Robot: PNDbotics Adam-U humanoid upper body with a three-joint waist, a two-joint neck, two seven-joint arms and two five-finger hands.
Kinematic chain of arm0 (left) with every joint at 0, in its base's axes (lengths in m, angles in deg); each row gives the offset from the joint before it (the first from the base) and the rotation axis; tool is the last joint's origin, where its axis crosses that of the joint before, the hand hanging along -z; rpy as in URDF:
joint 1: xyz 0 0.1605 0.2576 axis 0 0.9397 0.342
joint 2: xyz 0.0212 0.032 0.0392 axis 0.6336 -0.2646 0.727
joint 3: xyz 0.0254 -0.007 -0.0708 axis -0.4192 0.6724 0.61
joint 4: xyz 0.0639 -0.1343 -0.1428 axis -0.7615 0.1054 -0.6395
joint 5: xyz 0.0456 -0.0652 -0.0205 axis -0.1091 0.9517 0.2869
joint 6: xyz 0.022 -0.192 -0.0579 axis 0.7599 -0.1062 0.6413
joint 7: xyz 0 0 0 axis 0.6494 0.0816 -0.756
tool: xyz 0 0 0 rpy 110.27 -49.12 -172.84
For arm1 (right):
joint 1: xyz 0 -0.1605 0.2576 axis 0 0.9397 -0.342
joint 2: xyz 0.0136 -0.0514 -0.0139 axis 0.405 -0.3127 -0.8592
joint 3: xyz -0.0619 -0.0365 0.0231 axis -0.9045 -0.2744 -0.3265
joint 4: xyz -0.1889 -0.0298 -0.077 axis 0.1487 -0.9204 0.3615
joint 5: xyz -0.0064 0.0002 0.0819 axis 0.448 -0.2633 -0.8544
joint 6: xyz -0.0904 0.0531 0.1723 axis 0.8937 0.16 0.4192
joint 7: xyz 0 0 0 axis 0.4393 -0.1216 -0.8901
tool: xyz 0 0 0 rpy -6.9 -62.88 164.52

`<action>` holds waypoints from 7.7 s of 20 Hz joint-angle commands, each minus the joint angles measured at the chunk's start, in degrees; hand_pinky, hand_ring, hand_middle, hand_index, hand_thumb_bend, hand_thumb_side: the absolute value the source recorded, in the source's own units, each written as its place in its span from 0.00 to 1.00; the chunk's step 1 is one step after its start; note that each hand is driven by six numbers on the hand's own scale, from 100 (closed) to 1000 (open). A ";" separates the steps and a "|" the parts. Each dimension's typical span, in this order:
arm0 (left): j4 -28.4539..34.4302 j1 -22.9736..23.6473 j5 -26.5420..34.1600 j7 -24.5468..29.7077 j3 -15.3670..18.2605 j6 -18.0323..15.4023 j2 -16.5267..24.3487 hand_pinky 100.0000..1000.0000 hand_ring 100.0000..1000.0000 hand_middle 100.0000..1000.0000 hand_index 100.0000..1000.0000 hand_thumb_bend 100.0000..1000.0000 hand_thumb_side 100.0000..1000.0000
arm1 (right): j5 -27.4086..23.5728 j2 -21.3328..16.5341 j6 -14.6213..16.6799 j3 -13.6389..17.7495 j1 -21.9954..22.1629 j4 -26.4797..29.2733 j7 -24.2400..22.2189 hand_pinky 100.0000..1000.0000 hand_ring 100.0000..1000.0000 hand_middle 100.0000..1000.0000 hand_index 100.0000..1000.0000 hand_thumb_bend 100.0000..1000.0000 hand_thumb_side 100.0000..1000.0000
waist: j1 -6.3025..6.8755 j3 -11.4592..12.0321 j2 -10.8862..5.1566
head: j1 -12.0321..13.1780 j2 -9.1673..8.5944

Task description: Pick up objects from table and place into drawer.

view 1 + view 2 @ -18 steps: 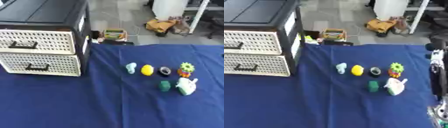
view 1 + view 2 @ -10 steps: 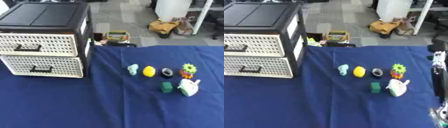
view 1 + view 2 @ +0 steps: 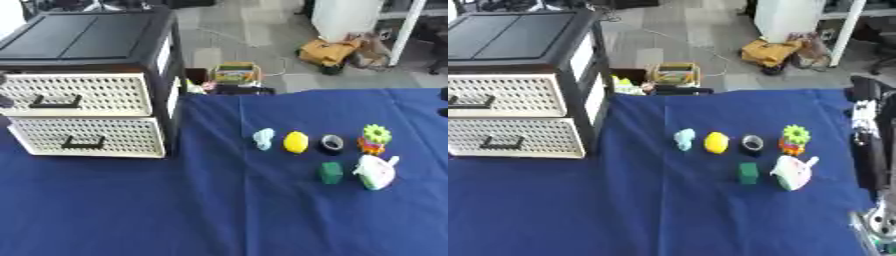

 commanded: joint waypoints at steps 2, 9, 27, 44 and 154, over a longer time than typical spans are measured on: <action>-3.95 -3.67 -2.65 3.25 -3.71 1.80 7.21 0.48 0.49 0.53 0.82 0.00 0.95 | 0.32 -2.13 -0.06 0.25 -0.26 0.88 -0.20 0.58 0.68 0.58 0.74 0.00 0.96 | -0.17 0.16 -1.36 | -0.22 0.18; -8.04 -7.28 0.69 8.78 -4.75 0.68 16.21 0.48 0.50 0.54 0.82 0.00 0.96 | 0.04 -2.15 0.15 -0.34 -0.89 0.88 -0.84 0.58 0.68 0.58 0.74 0.00 0.96 | -0.33 -1.00 -1.22 | 2.77 0.48; -21.65 -21.31 1.92 23.10 -10.58 -3.45 14.09 0.48 0.52 0.55 0.87 0.00 0.99 | -0.30 -2.27 0.12 -1.05 -1.17 0.88 -1.88 0.58 0.68 0.58 0.74 0.00 0.96 | -0.14 -1.47 -0.69 | 5.11 -0.81; -32.93 -28.05 -4.88 36.39 -11.75 -15.78 8.02 0.00 0.00 0.03 0.97 0.11 0.63 | -0.42 -1.66 -0.11 -1.09 -0.81 0.88 -1.87 0.58 0.68 0.57 0.74 0.00 0.96 | 0.17 -1.56 0.09 | 3.91 -1.67; -39.32 -32.57 -14.48 65.78 -0.10 -9.71 3.99 0.00 0.00 0.00 0.81 0.23 0.50 | -1.34 -0.18 0.47 -0.02 -0.45 0.88 -0.89 0.59 0.71 0.55 0.69 0.00 0.95 | -0.48 -2.00 1.93 | 4.38 -2.22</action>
